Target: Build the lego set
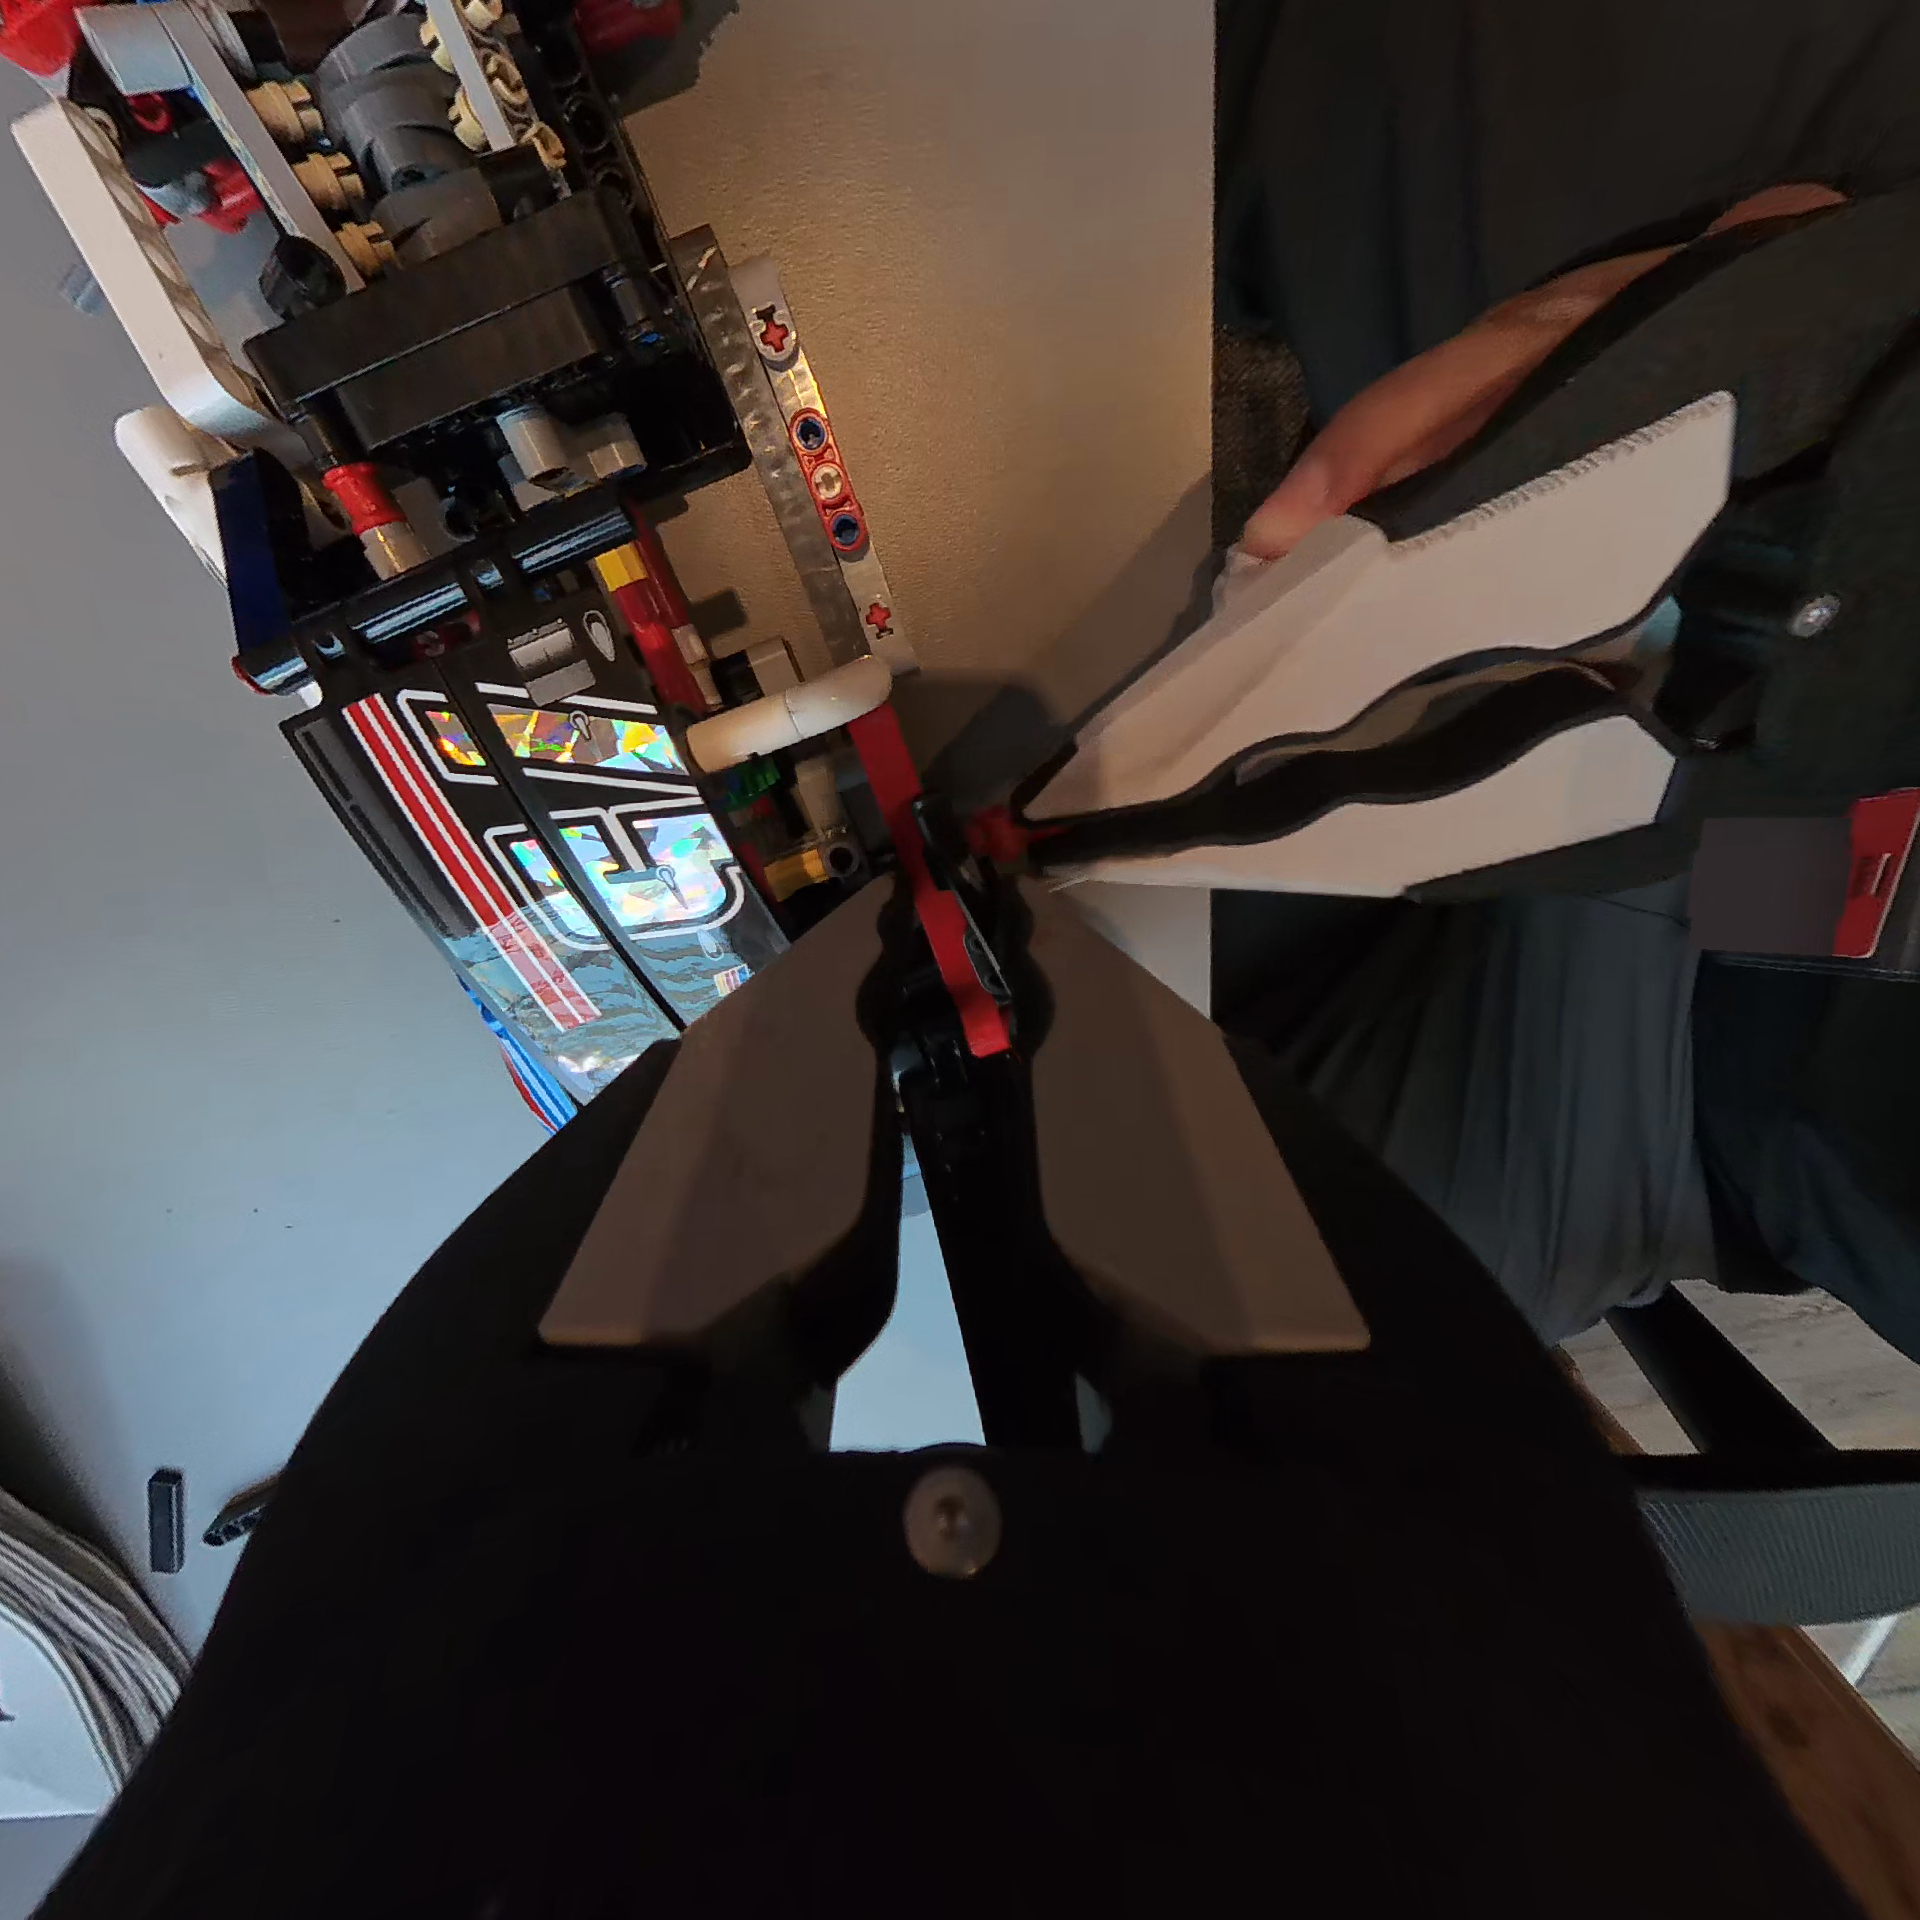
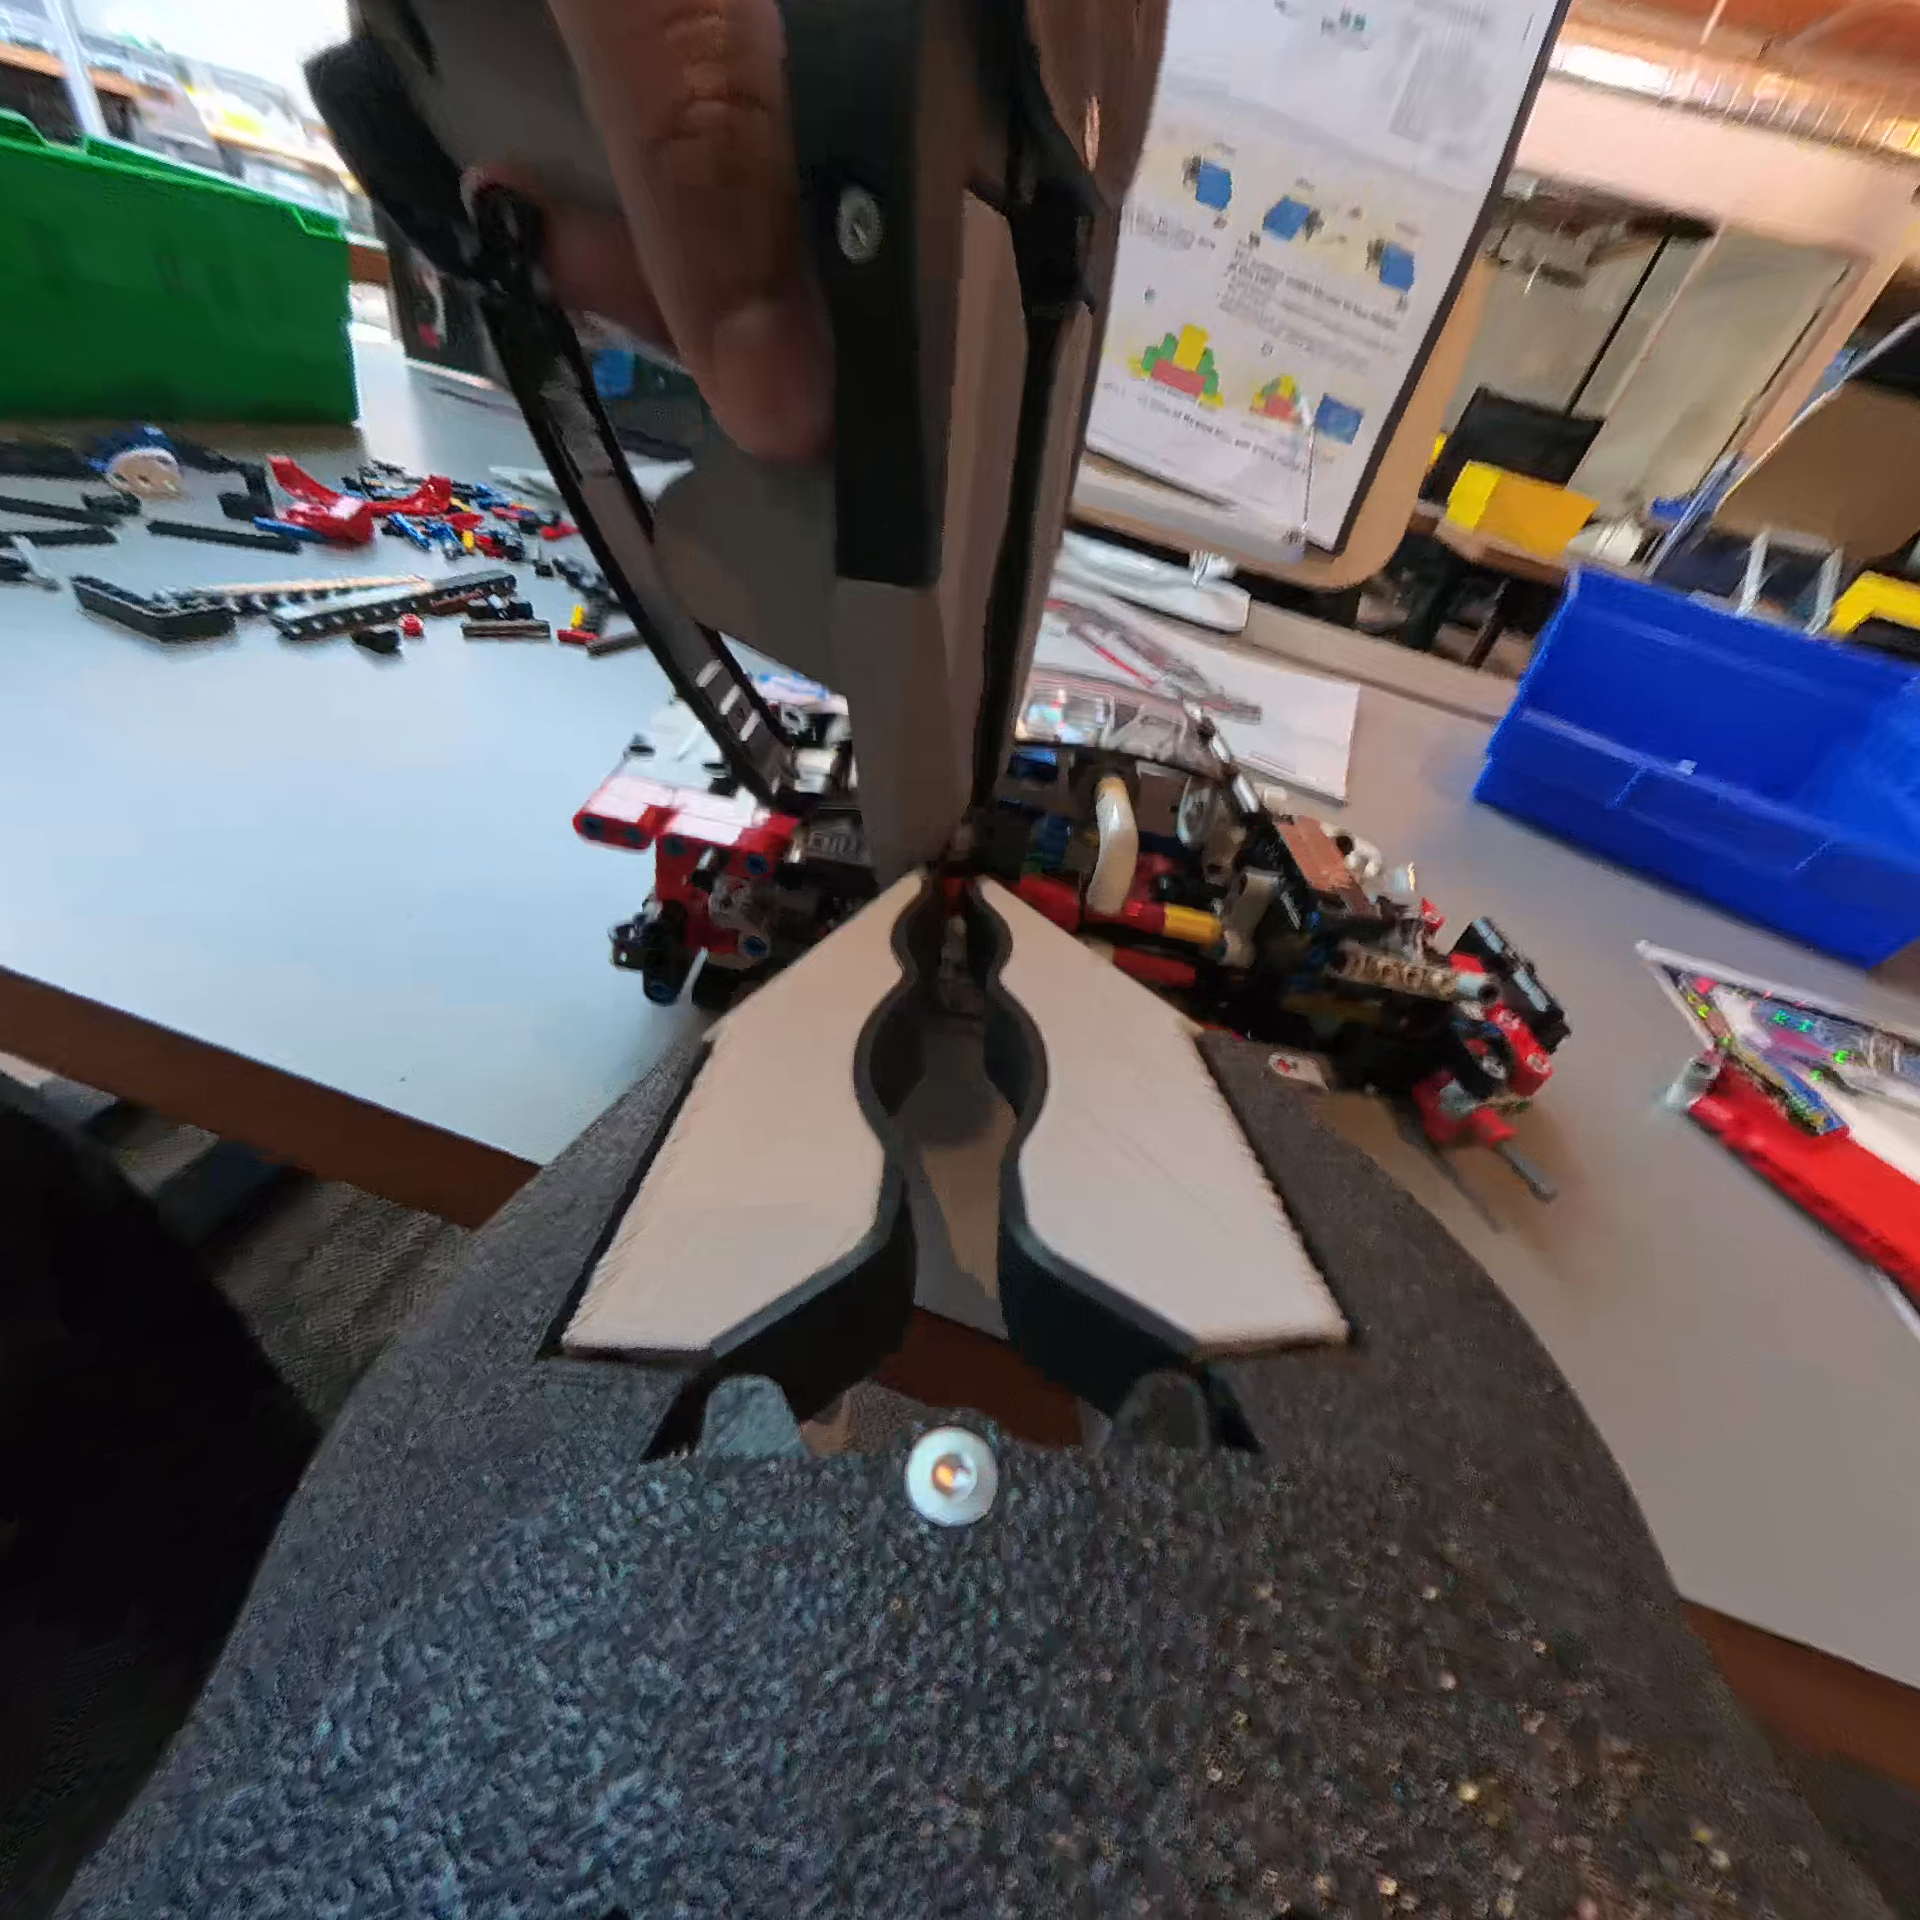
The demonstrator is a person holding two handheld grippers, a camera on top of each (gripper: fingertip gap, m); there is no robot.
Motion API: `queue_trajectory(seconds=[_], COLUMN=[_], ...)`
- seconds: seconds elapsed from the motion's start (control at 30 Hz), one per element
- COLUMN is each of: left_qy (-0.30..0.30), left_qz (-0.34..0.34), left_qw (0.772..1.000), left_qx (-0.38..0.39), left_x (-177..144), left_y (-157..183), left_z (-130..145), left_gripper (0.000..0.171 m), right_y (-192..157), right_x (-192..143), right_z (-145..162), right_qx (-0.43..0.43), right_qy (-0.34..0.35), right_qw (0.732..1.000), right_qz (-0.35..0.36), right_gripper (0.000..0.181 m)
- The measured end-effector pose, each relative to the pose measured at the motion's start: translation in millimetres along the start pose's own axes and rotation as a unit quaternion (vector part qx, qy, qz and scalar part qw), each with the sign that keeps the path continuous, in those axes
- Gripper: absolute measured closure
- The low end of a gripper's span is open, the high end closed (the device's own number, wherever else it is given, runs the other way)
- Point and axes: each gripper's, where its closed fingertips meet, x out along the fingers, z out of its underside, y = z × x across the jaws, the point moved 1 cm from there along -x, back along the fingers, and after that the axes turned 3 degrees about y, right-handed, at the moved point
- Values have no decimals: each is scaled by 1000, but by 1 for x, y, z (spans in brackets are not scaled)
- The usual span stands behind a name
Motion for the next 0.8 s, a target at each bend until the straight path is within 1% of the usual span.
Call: queue_trajectory(seconds=[0.07, 0.17, 0.23, 0.4, 0.63, 0.73, 0.8], left_qy=[-2, 4, 12, 27, 34, 38, 42], left_qz=[7, 23, 19, 30, 40, 44, 50], left_qw=[1000, 999, 999, 998, 997, 996, 995], left_qx=[-5, -49, -40, -53, -64, -69, -72], left_x=[0, 1, 0, 0, 0, 0, -1], left_y=[2, 1, -1, -1, -1, -1, -1], left_z=[0, -1, -1, -2, -3, -3, -3], left_gripper=[159, 159, 158, 159, 159, 159, 159], right_y=[0, 1, 2, 3, 1, 3, 2], right_x=[0, 0, 0, -1, -2, -5, -5], right_z=[-2, 1, 4, 10, 10, 5, 6], right_qx=[-18, 26, 44, 94, 76, 85, 86], right_qy=[3, 7, 8, 22, 25, 46, 49], right_qw=[1000, 999, 999, 995, 996, 995, 994], right_qz=[-2, -19, -23, -36, -33, -33, -36], right_gripper=[180, 180, 180, 181, 181, 181, 181])
